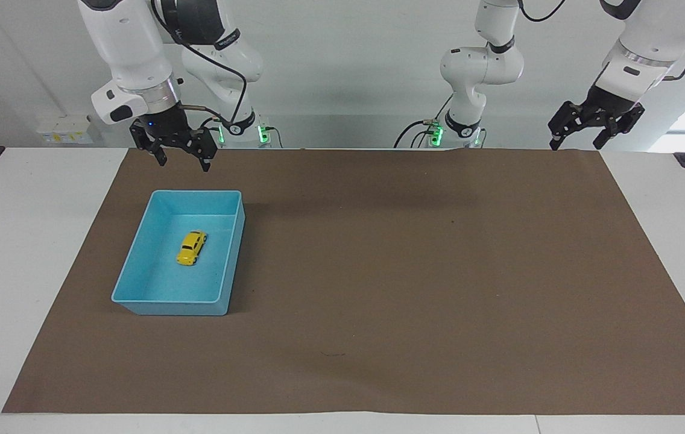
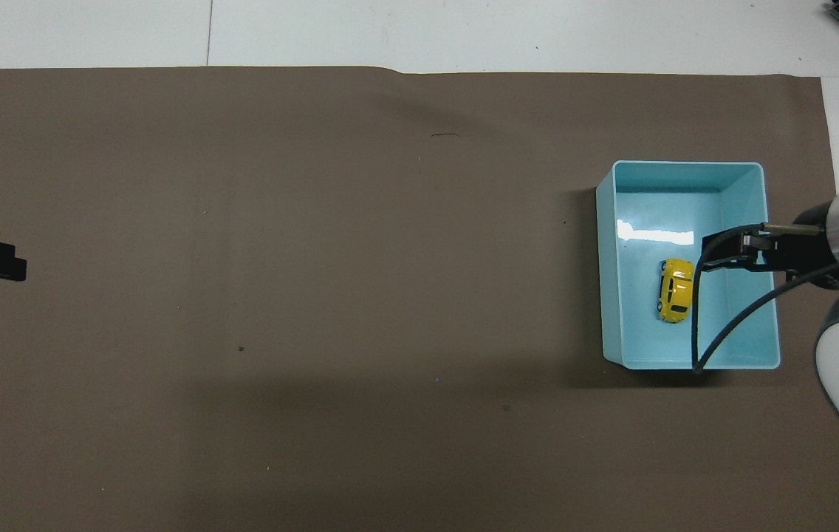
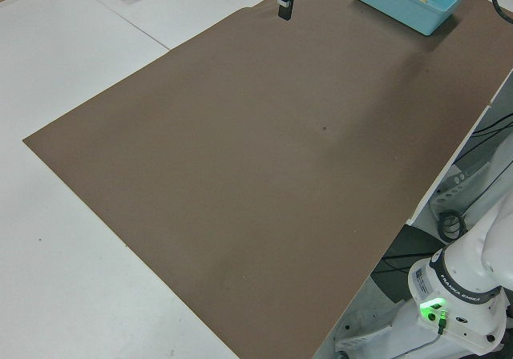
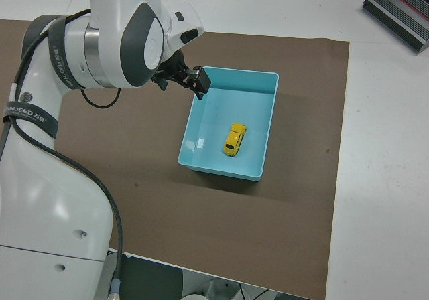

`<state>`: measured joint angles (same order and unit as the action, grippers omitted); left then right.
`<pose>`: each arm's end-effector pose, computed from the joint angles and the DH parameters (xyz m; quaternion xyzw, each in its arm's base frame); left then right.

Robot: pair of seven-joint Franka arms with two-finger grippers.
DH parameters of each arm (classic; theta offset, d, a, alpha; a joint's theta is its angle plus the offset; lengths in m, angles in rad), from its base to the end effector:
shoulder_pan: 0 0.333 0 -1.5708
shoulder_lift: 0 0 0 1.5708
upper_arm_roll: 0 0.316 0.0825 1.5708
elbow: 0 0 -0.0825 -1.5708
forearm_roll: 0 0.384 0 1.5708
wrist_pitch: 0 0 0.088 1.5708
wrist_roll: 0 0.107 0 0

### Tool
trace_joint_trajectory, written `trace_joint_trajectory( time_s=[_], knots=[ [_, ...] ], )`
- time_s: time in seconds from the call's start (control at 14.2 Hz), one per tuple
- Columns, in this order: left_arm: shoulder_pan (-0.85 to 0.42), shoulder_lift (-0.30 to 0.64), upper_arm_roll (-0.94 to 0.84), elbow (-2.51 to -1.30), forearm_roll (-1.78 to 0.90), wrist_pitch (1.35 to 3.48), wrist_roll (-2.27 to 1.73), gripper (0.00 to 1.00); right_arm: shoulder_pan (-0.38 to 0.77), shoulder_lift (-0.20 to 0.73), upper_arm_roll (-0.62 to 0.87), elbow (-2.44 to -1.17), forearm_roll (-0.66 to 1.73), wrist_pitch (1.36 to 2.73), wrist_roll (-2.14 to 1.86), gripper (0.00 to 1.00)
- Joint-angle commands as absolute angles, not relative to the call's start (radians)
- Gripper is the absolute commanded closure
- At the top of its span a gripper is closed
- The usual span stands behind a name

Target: Wind up and store yellow beetle car

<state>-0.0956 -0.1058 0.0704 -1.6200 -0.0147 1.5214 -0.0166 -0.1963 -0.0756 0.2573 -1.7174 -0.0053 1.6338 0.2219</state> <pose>0.5161 -0.0125 0.6536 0.9999 -0.0049 0.0032 0.0111 0.5338 0.0368 0.6003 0.9967 -0.0806 -0.0035 0.0129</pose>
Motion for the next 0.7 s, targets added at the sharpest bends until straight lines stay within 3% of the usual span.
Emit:
trace_joint_trajectory(
  time_s=[0.0, 0.21, 0.63],
  knots=[
    [-0.086, -0.117, 0.066, -1.618, -0.014, 1.508, -0.015, 0.00, -0.192, -0.071, 0.250, -1.694, 0.025, 1.608, 0.190, 0.00],
    [-0.086, -0.117, 0.066, -1.618, -0.014, 1.508, -0.015, 0.00, -0.004, -0.066, 0.067, -1.689, 0.023, 1.609, 0.190, 0.00],
    [-0.086, -0.117, 0.066, -1.618, -0.014, 1.508, -0.015, 0.00, 0.080, -0.049, -0.004, -1.637, 0.017, 1.566, 0.161, 0.00]
  ],
)
